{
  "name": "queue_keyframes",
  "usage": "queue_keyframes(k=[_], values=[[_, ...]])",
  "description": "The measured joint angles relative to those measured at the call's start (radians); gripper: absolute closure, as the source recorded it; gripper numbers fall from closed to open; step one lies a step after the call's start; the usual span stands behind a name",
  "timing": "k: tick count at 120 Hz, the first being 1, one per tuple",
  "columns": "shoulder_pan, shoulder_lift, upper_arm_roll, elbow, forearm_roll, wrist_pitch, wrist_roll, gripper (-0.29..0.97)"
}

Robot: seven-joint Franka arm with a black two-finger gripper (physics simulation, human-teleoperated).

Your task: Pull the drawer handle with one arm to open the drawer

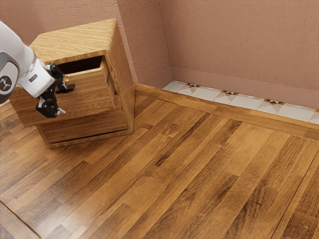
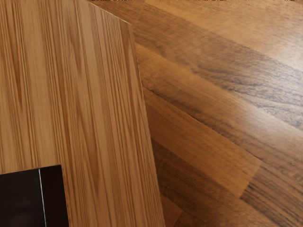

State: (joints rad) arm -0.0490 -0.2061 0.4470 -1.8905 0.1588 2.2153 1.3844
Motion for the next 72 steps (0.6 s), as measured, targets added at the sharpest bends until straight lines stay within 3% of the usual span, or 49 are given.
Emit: queue_keyframes(k=[10,18,27,72], values=[[-0.004,-0.02,0.0,-0.02,0.001,0.001,0.002,0.19],[-0.005,-0.03,-0.001,-0.034,0.001,0.002,0.003,0.09],[-0.01,-0.054,-0.001,-0.052,0.005,0.003,0.003,0.16],[-0.045,-0.152,-0.001,-0.13,0.054,0.004,-0.007,0.22]])
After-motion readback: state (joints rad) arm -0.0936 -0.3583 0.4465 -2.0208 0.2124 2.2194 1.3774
